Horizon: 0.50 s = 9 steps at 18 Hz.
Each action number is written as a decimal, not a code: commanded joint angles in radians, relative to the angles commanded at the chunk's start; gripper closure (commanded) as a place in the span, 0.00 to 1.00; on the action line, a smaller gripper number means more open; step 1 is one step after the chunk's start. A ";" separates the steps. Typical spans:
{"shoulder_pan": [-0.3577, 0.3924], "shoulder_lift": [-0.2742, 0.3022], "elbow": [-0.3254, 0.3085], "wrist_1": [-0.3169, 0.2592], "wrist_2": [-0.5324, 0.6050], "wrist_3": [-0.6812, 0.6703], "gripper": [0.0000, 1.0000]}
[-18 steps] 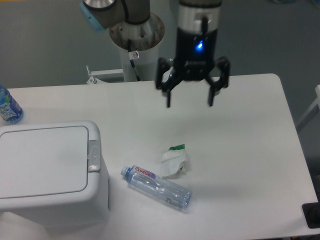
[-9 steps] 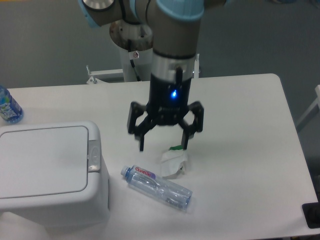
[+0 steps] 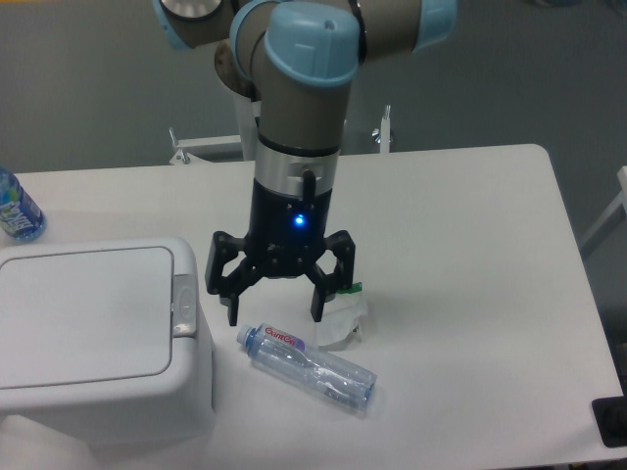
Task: Open the trash can
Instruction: 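Move the gripper over the grey button on the trash can lid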
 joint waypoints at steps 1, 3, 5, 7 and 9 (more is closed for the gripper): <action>-0.008 0.006 -0.002 0.000 0.002 0.000 0.00; -0.009 0.017 -0.011 0.002 0.003 0.002 0.00; -0.011 0.017 -0.012 0.002 0.003 0.002 0.00; -0.012 0.017 -0.017 0.003 0.003 0.003 0.00; -0.015 0.015 -0.018 0.006 0.003 0.006 0.00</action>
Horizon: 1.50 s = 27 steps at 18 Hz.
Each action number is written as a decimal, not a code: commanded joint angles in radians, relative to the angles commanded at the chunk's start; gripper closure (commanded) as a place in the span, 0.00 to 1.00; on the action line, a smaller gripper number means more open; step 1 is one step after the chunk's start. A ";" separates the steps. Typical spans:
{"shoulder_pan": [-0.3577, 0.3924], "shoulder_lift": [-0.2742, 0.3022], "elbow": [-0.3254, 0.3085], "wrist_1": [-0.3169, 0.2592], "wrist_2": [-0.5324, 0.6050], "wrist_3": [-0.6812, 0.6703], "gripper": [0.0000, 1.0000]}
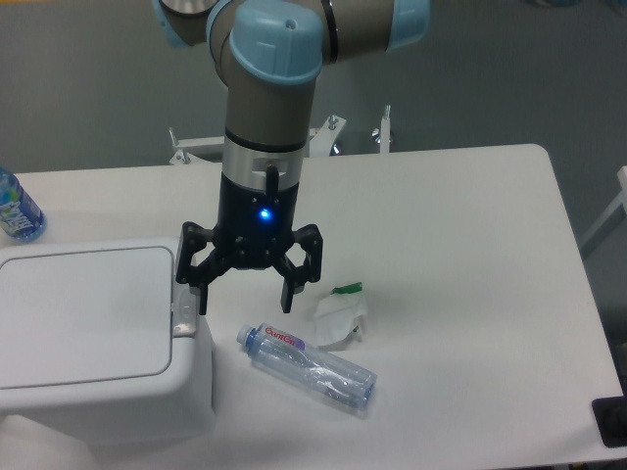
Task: Open the trash can
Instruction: 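Move the gripper over the grey button on the trash can lid, then press the gripper finger down on the grey lid button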
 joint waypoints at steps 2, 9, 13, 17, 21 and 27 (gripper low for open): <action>0.000 -0.002 -0.003 0.000 0.000 0.000 0.00; -0.005 -0.006 -0.011 0.003 0.000 0.002 0.00; -0.008 -0.008 -0.014 0.002 0.000 0.000 0.00; -0.009 -0.009 -0.014 0.003 0.000 0.003 0.00; -0.009 -0.011 -0.012 0.003 0.000 0.005 0.00; -0.009 -0.014 0.006 0.005 -0.002 0.009 0.00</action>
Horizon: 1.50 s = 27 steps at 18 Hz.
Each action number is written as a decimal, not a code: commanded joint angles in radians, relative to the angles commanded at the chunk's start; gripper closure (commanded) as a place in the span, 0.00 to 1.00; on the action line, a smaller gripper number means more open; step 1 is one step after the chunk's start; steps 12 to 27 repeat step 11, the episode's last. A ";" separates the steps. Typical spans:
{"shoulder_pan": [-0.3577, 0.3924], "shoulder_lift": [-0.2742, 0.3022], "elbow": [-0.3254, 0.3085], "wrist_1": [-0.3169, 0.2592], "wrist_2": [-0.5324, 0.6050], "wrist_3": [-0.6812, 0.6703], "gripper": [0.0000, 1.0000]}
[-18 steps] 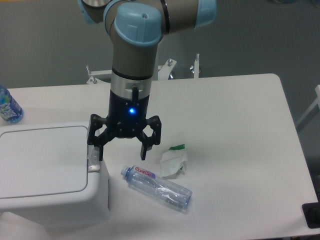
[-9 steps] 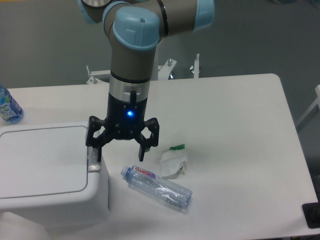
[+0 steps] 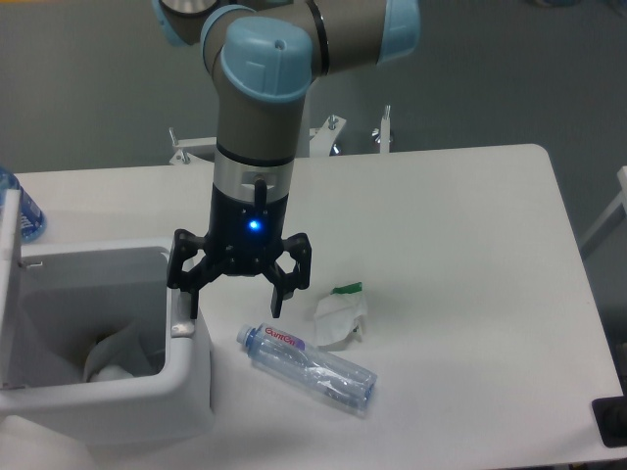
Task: Open the trash can
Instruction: 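Press the gripper finger down on the grey lid button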
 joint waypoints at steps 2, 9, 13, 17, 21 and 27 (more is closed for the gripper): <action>0.002 -0.002 0.037 0.029 0.002 0.026 0.00; 0.146 0.040 0.048 -0.012 0.245 0.358 0.00; 0.181 0.046 0.043 -0.061 0.342 0.480 0.00; 0.181 0.046 0.043 -0.061 0.342 0.480 0.00; 0.181 0.046 0.043 -0.061 0.342 0.480 0.00; 0.181 0.046 0.043 -0.061 0.342 0.480 0.00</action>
